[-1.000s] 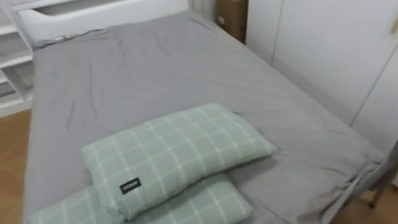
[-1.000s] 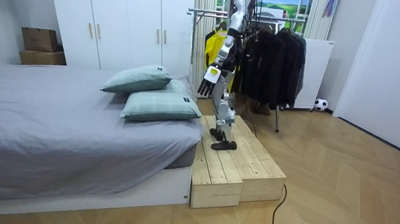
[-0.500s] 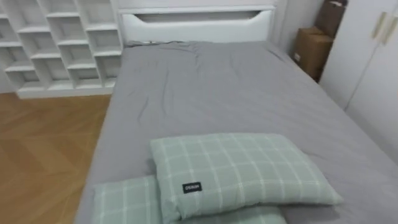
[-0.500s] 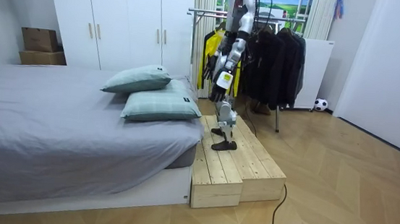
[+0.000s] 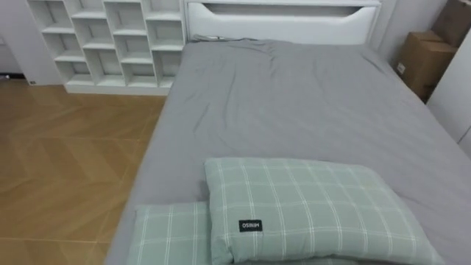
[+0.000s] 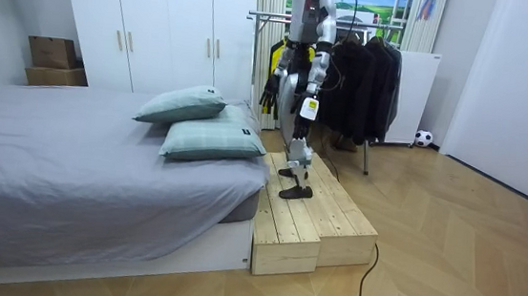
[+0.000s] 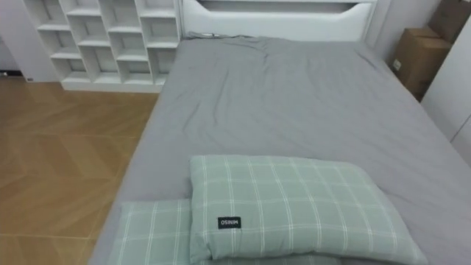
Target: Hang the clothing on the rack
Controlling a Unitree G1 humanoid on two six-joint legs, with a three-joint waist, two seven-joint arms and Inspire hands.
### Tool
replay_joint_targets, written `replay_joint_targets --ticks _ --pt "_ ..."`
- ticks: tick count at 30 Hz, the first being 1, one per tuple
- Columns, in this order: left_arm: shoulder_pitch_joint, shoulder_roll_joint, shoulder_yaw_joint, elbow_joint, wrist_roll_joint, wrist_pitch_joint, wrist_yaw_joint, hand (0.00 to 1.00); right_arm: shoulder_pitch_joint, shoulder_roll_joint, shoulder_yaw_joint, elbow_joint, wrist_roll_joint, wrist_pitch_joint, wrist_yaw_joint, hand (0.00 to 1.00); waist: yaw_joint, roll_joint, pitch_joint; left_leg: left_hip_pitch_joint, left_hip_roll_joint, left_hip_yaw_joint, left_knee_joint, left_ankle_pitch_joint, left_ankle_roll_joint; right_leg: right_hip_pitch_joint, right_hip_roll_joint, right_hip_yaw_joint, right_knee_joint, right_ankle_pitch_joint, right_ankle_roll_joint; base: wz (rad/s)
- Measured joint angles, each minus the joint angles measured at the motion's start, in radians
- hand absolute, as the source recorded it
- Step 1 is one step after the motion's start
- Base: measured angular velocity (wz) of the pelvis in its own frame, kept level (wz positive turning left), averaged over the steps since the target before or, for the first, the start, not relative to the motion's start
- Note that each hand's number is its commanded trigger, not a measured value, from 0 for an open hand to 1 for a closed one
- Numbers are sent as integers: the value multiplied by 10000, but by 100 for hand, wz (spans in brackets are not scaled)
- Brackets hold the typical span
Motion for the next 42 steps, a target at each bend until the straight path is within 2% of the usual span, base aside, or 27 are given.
replay_joint_targets --ticks 1,4,9,17,39,42 --pt "-95 9 -1 13 3 35 50 0 7 13 -10 3 -12 0 38 0 -59 -41 41 -45 -15 -116 -3 -2 -2 55 18 27 -53 -4 7 23" --pt "-138 29 -3 12 26 126 161 0 -5 64 -14 22 -3 3 113 0 -189 -96 31 -171 -32 -284 19 25 -49 64 60 60 -135 -4 6 19" --pt "-203 4 213 -28 830 131 165 0 98 157 -436 424 310 7 148 0 -252 -100 29 -174 -13 -552 94 67 -117 233 142 69 -164 -6 4 18" --pt "-243 -47 276 -21 1070 130 136 0 107 162 -710 637 337 -114 322 0 -258 1 -8 -155 1 -625 106 115 -179 263 160 88 -162 -9 0 0" --pt "-215 -70 280 -15 1059 129 190 0 97 161 -705 715 426 -109 423 0 -221 6 -13 -87 6 -643 91 266 -249 348 180 75 -167 -29 -35 0" --pt "-222 -87 217 -21 1059 128 230 0 109 160 -705 732 639 -109 422 0 -247 45 -33 -49 5 -666 66 266 -249 388 180 73 -165 -29 -35 0"
